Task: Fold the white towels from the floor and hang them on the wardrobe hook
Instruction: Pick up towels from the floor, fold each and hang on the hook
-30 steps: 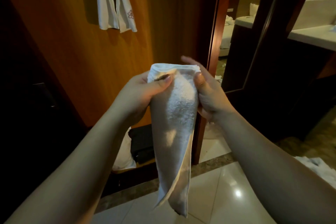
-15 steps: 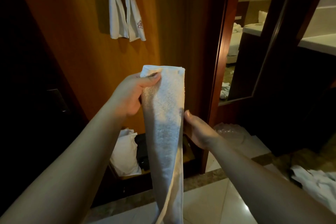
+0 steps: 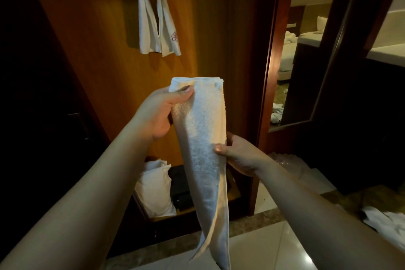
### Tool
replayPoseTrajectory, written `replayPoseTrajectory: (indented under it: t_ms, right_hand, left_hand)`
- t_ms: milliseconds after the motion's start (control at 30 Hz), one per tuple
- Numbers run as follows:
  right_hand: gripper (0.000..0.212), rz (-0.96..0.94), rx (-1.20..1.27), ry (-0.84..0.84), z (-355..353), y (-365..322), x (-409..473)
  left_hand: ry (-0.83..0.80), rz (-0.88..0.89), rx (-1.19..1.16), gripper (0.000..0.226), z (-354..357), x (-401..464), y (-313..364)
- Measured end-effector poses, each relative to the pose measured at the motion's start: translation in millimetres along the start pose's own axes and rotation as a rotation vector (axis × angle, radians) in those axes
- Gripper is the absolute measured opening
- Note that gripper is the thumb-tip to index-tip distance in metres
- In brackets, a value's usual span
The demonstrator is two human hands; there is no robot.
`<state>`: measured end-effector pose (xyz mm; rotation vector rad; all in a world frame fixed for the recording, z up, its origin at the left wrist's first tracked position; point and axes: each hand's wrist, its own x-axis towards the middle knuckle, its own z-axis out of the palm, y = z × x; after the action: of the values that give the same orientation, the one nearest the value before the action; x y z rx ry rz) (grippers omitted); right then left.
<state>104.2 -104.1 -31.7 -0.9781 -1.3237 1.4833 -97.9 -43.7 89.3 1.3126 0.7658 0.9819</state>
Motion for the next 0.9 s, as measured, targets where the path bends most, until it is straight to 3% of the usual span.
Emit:
replayPoseTrajectory:
  t_ms: [167,233,300,367,433,567,667,767,900]
  right_hand:
    - [0.123,0.071,-0.098,-0.010,4,-1,-5]
    - [0.108,0.089,-0.185,-0.027,6,0,-6]
    - [0.078,0.138,-0.275,0.000,6,2,-6]
    - [0.045,0.184,-0.360,0.006,4,7,-5]
    - [0.033,0.225,-0.413,0.006,2,12,-5]
    - [0.035,0.249,-0.476,0.053,1,18,-9]
    - [0.053,0.220,-0.368,0.068,3,23,-11]
    - [0.056,0.225,-0.227,0.054,1,30,-12]
    - [0.062,0.277,-0.243,-0.016,4,38,-17]
  left_hand:
    - [0.193,0.014,0.039,0.039,17,2,7]
    - [0.305,0.010,0.074,0.027,22,8,8]
    - [0.353,0.015,0.108,0.017,25,13,8]
    - [0.369,0.010,0.142,0.018,27,18,6]
    - [0.394,-0.010,0.144,0.020,25,23,7]
    - [0.444,-0.105,0.108,0.030,20,31,15]
    - [0.426,-0.153,0.069,0.033,15,34,21]
    - [0.372,-0.161,-0.011,0.032,9,37,23]
    - [0.357,-0.130,-0.089,0.031,0,41,30]
